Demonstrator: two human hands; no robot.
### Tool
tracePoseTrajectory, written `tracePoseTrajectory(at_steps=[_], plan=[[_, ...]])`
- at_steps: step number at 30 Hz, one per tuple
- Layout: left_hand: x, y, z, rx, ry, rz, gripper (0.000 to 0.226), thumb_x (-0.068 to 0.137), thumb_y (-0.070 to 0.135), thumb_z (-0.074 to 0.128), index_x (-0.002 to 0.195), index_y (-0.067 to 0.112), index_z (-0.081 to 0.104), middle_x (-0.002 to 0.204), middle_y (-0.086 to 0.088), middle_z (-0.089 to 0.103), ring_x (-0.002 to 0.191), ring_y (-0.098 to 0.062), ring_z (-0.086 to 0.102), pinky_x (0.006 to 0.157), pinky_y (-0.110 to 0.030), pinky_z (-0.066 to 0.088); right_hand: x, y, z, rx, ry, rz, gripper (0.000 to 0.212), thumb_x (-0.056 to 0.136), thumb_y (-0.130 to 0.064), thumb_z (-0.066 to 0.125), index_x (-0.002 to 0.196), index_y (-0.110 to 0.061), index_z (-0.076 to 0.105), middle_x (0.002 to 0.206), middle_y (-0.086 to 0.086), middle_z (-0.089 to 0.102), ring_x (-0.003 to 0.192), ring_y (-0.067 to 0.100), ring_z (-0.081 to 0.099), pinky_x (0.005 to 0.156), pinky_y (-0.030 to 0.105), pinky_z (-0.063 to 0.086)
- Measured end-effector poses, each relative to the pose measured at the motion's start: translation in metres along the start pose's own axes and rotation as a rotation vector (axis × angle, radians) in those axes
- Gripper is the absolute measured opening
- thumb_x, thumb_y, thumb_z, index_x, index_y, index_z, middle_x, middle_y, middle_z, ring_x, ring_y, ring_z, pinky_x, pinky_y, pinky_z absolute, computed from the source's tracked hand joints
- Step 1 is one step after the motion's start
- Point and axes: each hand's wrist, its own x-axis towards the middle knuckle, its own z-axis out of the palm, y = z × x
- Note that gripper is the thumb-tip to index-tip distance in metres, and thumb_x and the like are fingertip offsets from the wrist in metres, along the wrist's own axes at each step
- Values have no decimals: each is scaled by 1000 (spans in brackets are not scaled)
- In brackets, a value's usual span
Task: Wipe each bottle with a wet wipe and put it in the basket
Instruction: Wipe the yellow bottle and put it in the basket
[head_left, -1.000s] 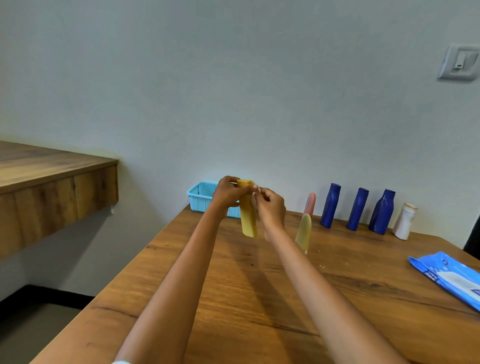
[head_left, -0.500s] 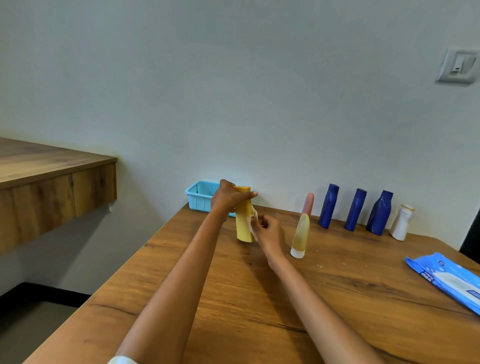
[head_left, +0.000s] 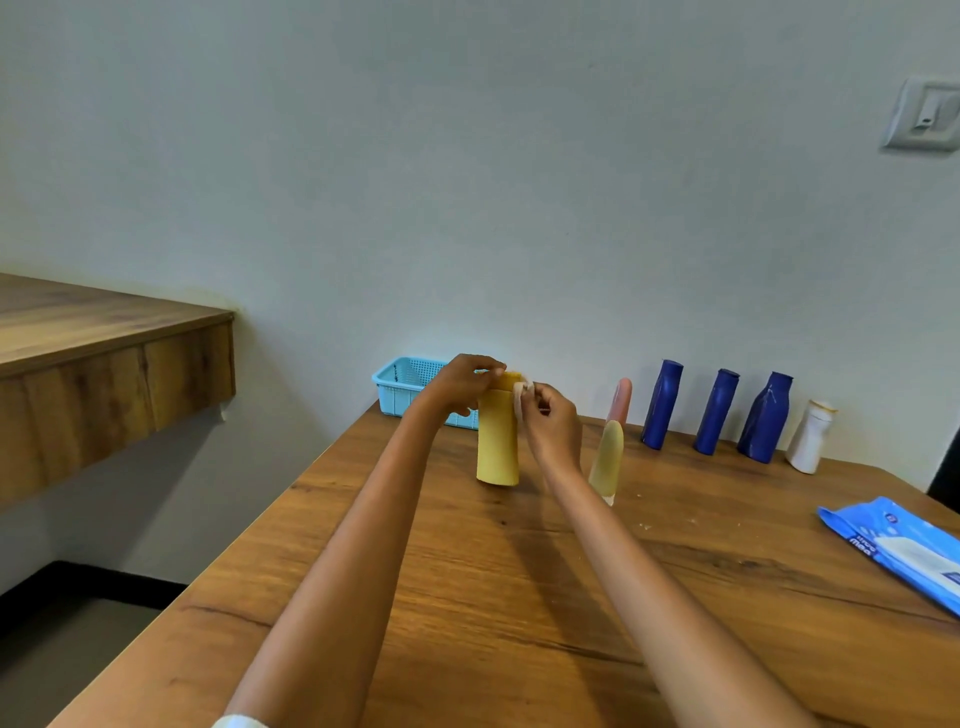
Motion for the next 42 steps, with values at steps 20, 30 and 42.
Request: tracePoseTrajectory(at_steps=[20,30,42], plan=[[-7,9,-2,-38,-73,79,35,97,18,50,126,0,55,119,-19,60,98,-29,64,79,-30,54,-6,-7,3,131,104,-4,32,94,-31,54,117,-12,65,107,1,65,95,11,59,67,8,40],[-11,8,-6,-45,-77,132,28,92,16,57,118,5,61,108,-13,65,80,-21,67,70,-22,56,-7,-10,-2,162,83,6,22,93,-33,55,97,-16,68,86,-3,65,79,10,58,69,26,48],[-11,10,-4,66,-106,238,34,91,5,57,124,4,58,117,-16,62,92,-18,61,69,-15,51,-25,21,-2,64,40,142,25,94,-35,51,83,-15,63,74,-1,60,72,14,56,60,25,42]])
